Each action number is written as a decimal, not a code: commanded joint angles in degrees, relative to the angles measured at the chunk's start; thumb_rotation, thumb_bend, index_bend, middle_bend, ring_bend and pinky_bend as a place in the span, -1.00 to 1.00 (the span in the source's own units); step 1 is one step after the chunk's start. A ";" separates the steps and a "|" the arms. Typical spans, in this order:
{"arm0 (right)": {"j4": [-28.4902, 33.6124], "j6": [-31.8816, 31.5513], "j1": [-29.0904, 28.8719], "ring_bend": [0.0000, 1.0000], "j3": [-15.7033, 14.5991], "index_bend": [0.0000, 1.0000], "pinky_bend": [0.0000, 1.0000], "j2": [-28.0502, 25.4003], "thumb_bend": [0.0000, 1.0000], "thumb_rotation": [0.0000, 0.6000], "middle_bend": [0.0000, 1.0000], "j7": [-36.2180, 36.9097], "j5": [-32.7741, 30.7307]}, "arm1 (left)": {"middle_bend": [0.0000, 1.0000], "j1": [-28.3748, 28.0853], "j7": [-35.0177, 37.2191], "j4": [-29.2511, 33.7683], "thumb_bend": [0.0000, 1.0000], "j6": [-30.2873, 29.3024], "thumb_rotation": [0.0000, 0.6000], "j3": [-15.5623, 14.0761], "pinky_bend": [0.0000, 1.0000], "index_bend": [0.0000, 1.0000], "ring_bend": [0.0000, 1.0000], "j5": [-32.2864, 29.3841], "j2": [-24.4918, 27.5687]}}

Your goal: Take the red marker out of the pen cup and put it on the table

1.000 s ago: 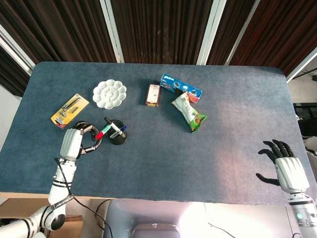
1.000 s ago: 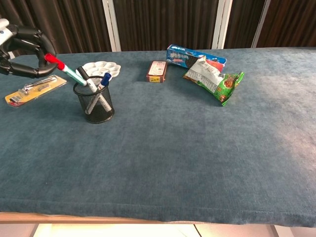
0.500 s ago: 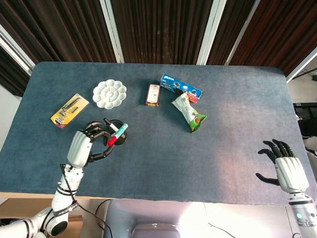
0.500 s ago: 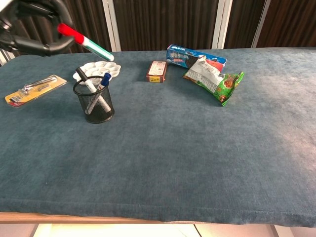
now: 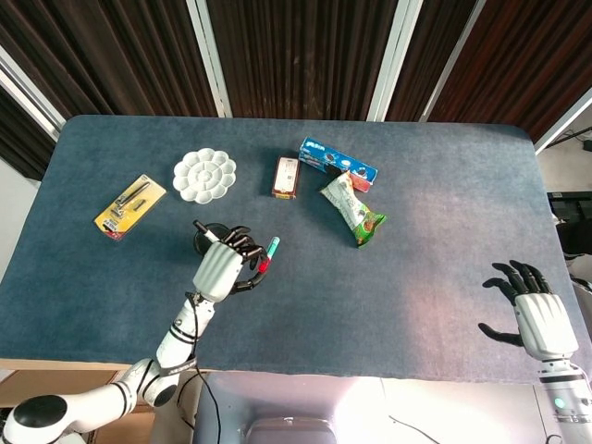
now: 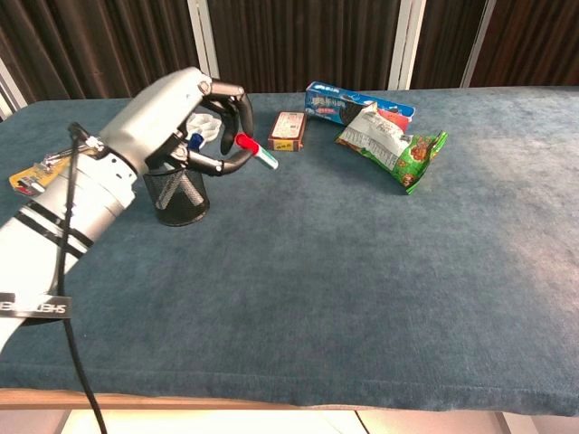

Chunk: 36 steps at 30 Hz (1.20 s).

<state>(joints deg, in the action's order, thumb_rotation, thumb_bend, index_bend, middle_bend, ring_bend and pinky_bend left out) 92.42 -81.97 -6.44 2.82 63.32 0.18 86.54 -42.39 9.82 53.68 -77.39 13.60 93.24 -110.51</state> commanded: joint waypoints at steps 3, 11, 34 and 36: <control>0.07 0.00 -0.01 -0.72 0.04 -0.04 -0.54 0.01 -0.70 1.00 -0.43 -0.17 -0.07 | 0.09 -3.50 -1.02 -9.25 -0.33 4.52 1.00 0.53 -0.61 0.10 -0.41 -3.30 -6.25; 0.17 -0.05 0.05 -0.72 0.06 -0.04 -0.53 0.00 -0.70 1.00 -0.43 -0.18 -0.13 | -1.00 -1.54 -4.88 -0.37 -0.37 6.12 1.00 0.22 -1.00 -1.00 -1.00 -6.50 -2.20; 0.14 -0.06 0.03 -0.72 -0.08 -0.04 -0.53 -0.05 -0.70 1.00 -0.43 -0.07 0.26 | -0.93 24.26 -11.68 33.54 -0.39 -3.33 1.00 -7.00 -1.00 -0.89 -1.00 -19.54 38.74; 0.18 -0.05 0.03 -0.72 -0.11 -0.04 -0.53 -0.06 -0.70 1.00 -0.43 -0.10 0.31 | -0.93 26.51 -10.44 33.38 -0.39 -4.67 1.00 -8.24 -1.00 -0.89 -1.00 -19.09 40.22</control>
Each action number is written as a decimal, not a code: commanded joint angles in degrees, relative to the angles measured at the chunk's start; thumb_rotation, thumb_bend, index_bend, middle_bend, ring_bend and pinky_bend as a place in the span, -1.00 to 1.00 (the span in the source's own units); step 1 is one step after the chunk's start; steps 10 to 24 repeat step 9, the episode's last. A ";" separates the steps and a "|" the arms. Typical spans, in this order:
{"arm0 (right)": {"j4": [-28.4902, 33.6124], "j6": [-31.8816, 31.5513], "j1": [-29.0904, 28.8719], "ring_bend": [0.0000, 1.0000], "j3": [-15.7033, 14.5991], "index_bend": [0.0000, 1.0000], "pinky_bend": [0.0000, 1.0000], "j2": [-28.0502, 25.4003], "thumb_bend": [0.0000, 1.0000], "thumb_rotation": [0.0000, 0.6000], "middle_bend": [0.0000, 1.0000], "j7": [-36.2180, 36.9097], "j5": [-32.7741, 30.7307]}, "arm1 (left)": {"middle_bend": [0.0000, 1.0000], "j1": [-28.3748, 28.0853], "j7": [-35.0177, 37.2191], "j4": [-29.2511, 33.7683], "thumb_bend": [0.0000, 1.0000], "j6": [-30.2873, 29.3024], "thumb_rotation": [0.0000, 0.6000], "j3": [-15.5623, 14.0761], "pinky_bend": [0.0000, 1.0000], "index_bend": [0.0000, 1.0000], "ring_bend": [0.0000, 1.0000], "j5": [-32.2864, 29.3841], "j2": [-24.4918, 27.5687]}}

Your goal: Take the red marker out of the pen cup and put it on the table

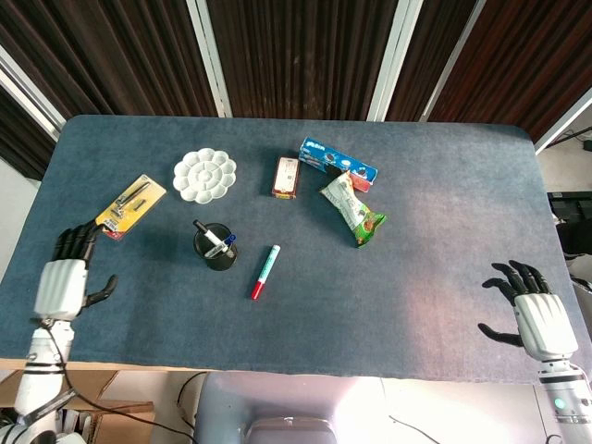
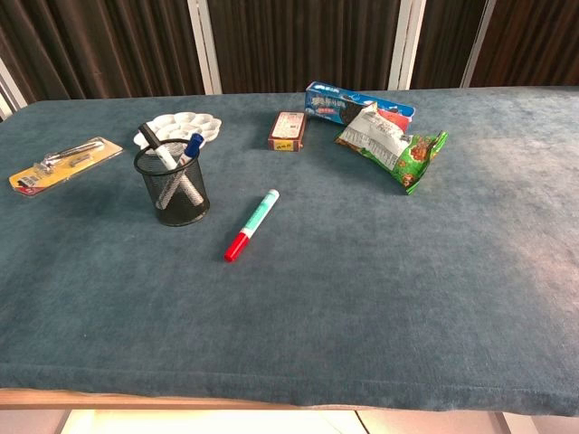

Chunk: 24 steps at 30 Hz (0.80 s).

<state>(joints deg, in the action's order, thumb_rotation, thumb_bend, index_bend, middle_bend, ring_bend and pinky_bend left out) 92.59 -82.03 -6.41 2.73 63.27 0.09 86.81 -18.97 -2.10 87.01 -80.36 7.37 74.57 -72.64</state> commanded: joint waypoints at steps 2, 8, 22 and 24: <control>0.03 0.04 -0.02 -0.72 -0.02 -0.04 -0.53 -0.03 -0.70 1.00 -0.43 -0.07 0.03 | -0.94 5.05 2.50 0.33 -0.39 -3.46 1.00 -3.00 -1.00 -0.88 -1.00 0.37 3.13; 0.11 0.10 -0.05 -0.72 -0.03 -0.04 -0.54 -0.07 -0.70 1.00 -0.43 -0.12 0.03 | -0.93 10.80 2.68 1.47 -0.39 -9.54 1.00 -6.11 -1.00 -0.83 -1.00 3.71 3.75; 0.11 0.11 -0.06 -0.72 -0.04 -0.04 -0.54 -0.08 -0.70 1.00 -0.43 -0.11 0.05 | -0.93 11.55 2.26 1.45 -0.39 -10.31 1.00 -6.44 -1.00 -0.83 -1.00 4.14 3.73; 0.11 0.11 -0.06 -0.72 -0.04 -0.04 -0.54 -0.08 -0.70 1.00 -0.43 -0.11 0.05 | -0.93 11.55 2.26 1.45 -0.39 -10.31 1.00 -6.44 -1.00 -0.83 -1.00 4.14 3.73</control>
